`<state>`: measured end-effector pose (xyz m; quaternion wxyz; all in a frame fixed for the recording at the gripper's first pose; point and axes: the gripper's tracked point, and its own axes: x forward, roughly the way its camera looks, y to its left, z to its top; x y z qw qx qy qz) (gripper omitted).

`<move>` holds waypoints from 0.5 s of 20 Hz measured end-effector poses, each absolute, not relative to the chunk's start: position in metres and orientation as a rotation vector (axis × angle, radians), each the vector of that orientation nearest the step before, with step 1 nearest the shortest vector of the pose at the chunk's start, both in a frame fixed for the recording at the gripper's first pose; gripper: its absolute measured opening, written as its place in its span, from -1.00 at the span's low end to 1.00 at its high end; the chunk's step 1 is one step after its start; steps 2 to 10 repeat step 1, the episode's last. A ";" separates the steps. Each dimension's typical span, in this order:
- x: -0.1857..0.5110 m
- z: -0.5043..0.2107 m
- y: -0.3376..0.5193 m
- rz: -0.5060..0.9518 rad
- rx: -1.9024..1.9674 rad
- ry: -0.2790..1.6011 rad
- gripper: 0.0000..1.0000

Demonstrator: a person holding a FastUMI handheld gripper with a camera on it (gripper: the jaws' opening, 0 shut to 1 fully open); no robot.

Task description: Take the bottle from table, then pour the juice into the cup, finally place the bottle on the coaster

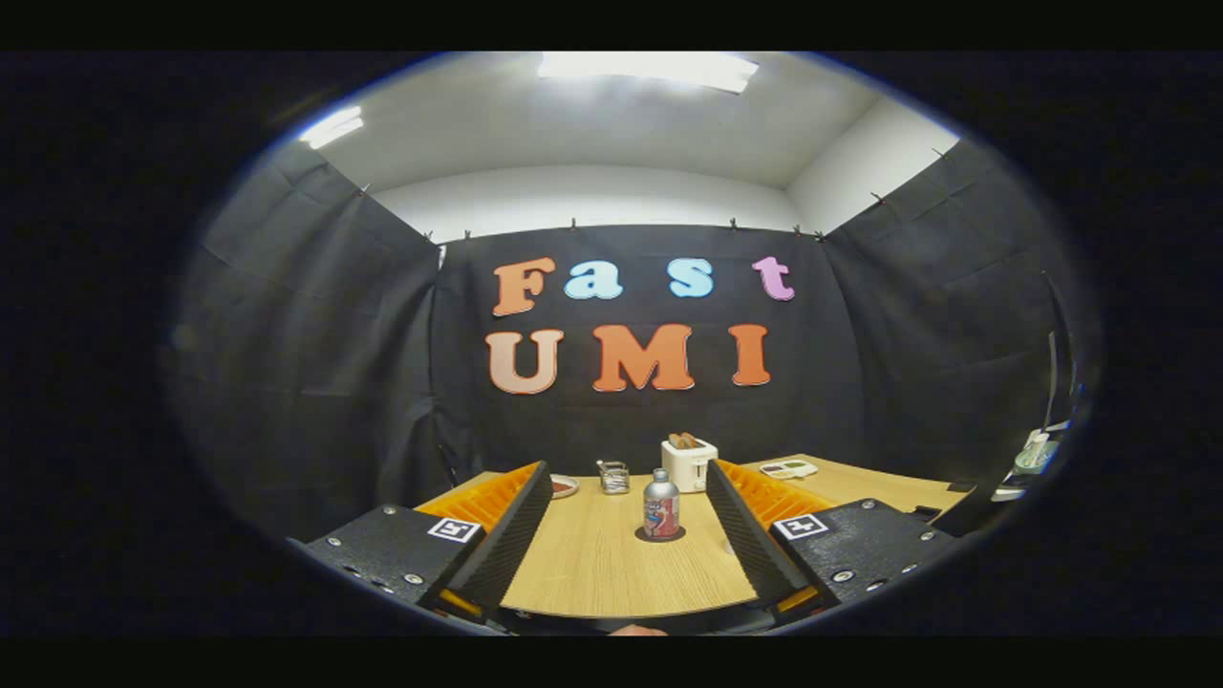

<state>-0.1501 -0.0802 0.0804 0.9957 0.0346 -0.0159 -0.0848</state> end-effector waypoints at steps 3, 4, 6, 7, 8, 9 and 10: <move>-0.151 0.081 -0.079 -0.166 0.071 -0.034 0.91; -0.151 0.081 -0.079 -0.166 0.071 -0.034 0.91; -0.151 0.081 -0.079 -0.166 0.071 -0.034 0.91; -0.151 0.081 -0.079 -0.166 0.071 -0.034 0.91; -0.151 0.081 -0.079 -0.166 0.071 -0.034 0.91; -0.151 0.081 -0.079 -0.166 0.071 -0.034 0.91; -0.151 0.081 -0.079 -0.166 0.071 -0.034 0.91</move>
